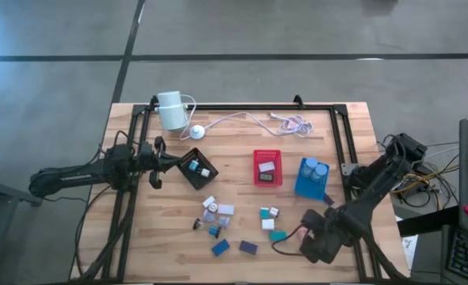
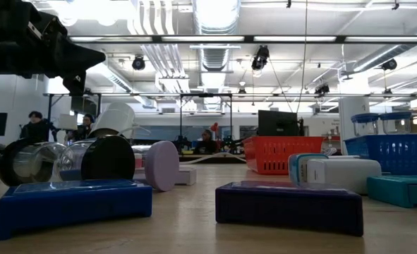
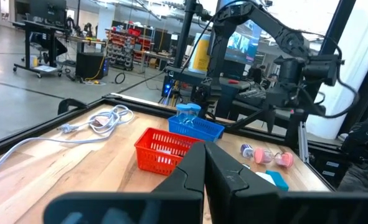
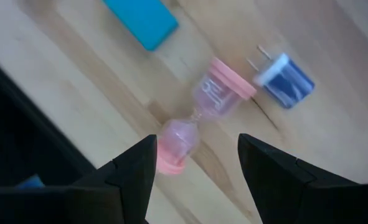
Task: Pick & Place Office items
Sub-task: Put the pink hourglass into the blue bin
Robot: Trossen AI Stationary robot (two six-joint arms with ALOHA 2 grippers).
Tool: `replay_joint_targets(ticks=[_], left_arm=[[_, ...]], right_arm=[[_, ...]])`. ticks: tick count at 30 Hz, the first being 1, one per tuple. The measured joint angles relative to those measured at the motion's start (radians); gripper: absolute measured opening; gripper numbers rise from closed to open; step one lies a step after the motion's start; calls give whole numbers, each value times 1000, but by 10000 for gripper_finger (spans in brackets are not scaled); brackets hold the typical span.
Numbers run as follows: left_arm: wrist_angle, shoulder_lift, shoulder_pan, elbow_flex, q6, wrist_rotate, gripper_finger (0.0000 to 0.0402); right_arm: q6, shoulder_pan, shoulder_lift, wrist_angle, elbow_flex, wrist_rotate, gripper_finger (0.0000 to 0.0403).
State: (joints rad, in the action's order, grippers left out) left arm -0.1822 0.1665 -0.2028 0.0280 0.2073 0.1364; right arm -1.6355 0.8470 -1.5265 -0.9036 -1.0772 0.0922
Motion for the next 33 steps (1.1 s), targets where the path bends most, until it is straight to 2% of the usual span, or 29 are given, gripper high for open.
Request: replay_joint_targets(ticks=[12, 17, 25, 33], left_arm=[[1, 0, 0, 0, 2, 2, 5], [3, 0, 0, 0, -1, 2, 5], [4, 1, -1, 0, -2, 2, 5], [4, 1, -1, 0, -2, 2, 5]], right_arm=[[-171, 21, -3, 230, 135, 6, 219], [-215, 21, -23, 263, 151, -41, 219], [-215, 21, -136, 303, 150, -81, 219], [-122, 20, -208, 309, 130, -140, 219]])
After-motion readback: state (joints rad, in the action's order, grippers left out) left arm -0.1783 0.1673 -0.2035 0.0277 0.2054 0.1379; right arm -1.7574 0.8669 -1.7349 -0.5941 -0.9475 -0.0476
